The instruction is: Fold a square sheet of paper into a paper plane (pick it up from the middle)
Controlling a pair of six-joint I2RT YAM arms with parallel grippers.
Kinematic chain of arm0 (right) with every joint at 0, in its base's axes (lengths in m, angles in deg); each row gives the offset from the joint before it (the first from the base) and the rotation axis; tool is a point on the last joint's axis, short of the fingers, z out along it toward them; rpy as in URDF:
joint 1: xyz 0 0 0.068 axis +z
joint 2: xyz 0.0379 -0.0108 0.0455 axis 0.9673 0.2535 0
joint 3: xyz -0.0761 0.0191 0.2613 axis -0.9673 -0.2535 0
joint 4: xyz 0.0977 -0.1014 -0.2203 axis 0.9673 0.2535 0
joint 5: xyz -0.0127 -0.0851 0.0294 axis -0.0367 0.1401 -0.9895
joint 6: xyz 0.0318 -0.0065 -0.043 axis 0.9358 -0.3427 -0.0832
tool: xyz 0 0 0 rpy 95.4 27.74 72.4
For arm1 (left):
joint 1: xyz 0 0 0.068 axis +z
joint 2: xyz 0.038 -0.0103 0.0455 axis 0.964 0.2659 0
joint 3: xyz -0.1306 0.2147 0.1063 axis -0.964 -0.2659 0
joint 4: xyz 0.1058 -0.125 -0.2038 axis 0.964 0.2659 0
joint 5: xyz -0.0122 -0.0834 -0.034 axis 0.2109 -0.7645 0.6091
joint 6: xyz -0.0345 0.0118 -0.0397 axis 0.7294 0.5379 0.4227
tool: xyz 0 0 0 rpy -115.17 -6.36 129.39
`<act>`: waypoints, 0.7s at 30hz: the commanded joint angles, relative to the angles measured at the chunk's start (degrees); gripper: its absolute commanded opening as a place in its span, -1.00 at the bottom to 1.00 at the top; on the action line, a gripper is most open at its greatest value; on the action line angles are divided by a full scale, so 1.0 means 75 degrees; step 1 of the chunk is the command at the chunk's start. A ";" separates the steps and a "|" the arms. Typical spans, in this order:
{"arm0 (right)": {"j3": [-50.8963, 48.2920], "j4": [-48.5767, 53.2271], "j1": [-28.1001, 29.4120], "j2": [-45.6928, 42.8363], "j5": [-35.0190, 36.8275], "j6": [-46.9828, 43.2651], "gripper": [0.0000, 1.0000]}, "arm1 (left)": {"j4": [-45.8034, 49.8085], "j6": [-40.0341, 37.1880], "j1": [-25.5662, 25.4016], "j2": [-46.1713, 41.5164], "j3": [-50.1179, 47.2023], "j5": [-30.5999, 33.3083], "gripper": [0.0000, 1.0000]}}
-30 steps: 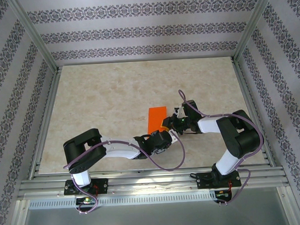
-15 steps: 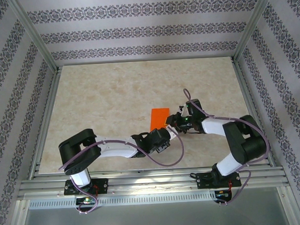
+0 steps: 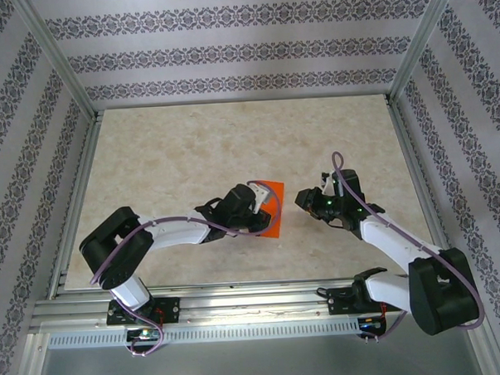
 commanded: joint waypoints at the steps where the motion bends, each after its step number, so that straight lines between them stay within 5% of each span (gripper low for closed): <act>1: -0.0148 0.0175 0.0187 0.0248 -0.0589 -0.0361 -0.56 | -0.0568 0.0807 0.0073 0.0000 -0.0064 -0.0864 -1.00; 10: 0.0226 0.0069 0.1205 0.1390 -0.0261 -0.0490 -0.98 | -0.0547 0.0955 0.0108 -0.0010 -0.0031 -0.0707 -1.00; 21: 0.0570 -0.0109 0.1653 0.2193 -0.0323 -0.0452 -1.00 | -0.0553 0.0993 0.0131 0.0072 -0.0017 -0.0745 -1.00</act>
